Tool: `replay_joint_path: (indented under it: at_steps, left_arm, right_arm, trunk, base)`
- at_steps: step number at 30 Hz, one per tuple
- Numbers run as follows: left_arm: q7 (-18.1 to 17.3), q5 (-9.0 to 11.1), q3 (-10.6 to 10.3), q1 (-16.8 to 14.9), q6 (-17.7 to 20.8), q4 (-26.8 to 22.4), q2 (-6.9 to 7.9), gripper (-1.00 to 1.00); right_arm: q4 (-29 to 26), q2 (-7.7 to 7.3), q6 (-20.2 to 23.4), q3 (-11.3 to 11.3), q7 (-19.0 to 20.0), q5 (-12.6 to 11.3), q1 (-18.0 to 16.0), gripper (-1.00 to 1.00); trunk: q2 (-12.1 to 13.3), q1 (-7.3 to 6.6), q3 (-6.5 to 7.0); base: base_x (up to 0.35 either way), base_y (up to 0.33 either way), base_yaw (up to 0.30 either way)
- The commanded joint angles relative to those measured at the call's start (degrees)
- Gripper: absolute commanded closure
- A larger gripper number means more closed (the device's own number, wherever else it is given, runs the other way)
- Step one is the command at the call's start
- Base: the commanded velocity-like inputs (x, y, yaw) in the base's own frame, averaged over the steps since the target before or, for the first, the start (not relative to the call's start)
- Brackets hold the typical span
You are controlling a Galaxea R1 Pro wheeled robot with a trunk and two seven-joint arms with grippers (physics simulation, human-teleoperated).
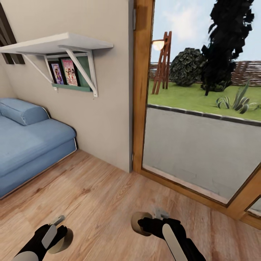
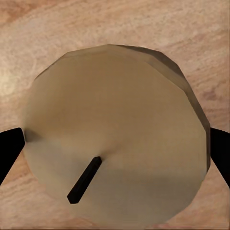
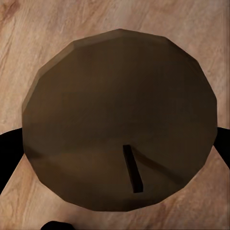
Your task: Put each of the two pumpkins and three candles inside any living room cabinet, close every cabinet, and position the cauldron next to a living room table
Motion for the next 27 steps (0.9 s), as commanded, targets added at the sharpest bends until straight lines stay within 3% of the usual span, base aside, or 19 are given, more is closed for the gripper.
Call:
replay_joint_path:
  at_steps: [1, 6, 12, 27]
  left_arm:
    - [0.0, -0.18, -0.01, 0.02, -0.06, 0.48, -0.2, 1.0]
    - [-0.08, -0.22, -0.01, 0.14, -0.48, 2.16, -0.72, 1.0]
    - [-0.25, -0.25, -0.05, 0.55, -4.12, 4.04, -0.74, 1.0]
    - [-0.27, -0.24, -0.08, 0.74, -4.33, 4.14, -0.78, 1.0]
  right_arm:
    - [0.42, -0.08, -0.47, 0.02, 0.03, -0.05, 0.11, 1.0]
    - [3.24, -0.2, -3.17, -0.01, 0.3, -0.09, 0.28, 1.0]
    - [4.21, -0.19, -3.77, -0.02, 0.35, -0.11, 0.29, 1.0]
    - [7.55, -0.2, -3.94, 0.11, 0.26, 0.2, 0.3, 1.0]
  trunk:
    - [0.41, -0.23, 0.19]
    - [2.42, -1.32, 1.09]
    - [4.83, -2.64, 2.16]
    - [10.84, -5.94, 4.86]
  base:
    - [0.0, 0.0, 0.0]
    - [0.0, 0.0, 0.0]
    - [0.0, 0.0, 0.0]
    - [-0.044, 0.0, 0.0]
